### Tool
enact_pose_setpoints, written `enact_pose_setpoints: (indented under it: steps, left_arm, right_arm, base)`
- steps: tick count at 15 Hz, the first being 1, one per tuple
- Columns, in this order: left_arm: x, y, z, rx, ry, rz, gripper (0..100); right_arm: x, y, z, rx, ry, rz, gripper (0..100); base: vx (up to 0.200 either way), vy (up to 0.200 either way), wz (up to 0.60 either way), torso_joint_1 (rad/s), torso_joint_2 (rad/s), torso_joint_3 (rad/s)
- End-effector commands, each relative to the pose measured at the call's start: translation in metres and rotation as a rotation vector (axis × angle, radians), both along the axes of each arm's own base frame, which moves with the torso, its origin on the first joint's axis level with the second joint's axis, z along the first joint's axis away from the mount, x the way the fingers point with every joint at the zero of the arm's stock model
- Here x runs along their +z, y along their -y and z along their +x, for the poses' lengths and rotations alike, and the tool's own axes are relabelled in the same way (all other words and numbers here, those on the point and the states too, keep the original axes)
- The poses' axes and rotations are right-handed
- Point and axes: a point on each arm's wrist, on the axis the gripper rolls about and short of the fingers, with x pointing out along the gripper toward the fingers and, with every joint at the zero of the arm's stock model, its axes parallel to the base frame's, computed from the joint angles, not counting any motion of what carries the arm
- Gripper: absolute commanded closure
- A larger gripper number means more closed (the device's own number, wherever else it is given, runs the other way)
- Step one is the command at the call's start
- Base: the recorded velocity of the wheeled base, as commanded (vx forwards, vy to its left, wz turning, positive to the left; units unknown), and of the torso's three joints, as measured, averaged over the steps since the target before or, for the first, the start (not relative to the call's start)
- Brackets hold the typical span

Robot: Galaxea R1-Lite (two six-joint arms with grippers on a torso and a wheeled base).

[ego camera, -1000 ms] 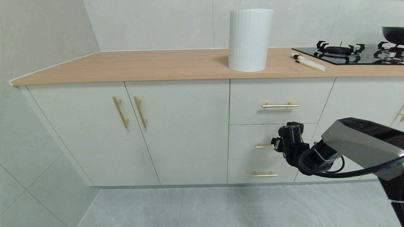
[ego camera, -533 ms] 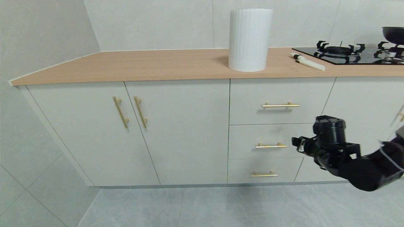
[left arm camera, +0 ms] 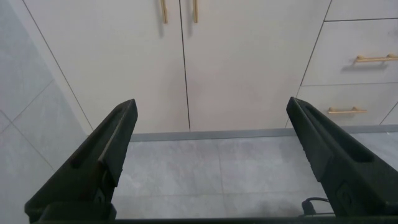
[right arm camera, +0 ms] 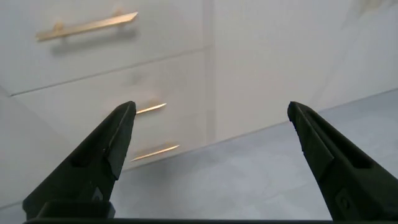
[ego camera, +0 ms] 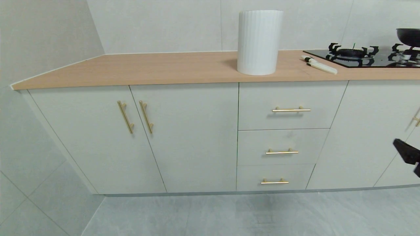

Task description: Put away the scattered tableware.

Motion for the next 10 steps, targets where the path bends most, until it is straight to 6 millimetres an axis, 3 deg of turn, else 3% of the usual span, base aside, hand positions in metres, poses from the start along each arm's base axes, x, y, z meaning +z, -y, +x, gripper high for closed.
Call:
enact_pose_setpoints:
  steps: [1, 4, 7, 10]
  left_arm:
    - [0.000, 0.000, 0.000, 0.000, 0.000, 0.000, 0]
    - [0.000, 0.000, 0.000, 0.000, 0.000, 0.000, 0]
    - [0.000, 0.000, 0.000, 0.000, 0.000, 0.000, 0]
    - [0.000, 0.000, 0.000, 0.000, 0.000, 0.000, 0]
  right_arm:
    - [0.000, 0.019, -0.090, -0.076, 0.135, -0.075, 0]
    - [-0.016, 0.024, -0.141, -0.105, 0.166, -0.155, 0]
    - [-0.026, 0.024, -0.166, -0.163, 0.228, -0.202, 0]
    - [-0.039, 0.023, -0.186, -0.111, 0.304, -0.224, 0]
  base:
    - [0.000, 0.000, 0.00, 0.000, 0.00, 0.000]
    - [0.000, 0.000, 0.00, 0.000, 0.00, 0.000]
    - [0.000, 0.000, 0.00, 0.000, 0.00, 0.000]
    - [0.000, 0.000, 0.00, 0.000, 0.00, 0.000]
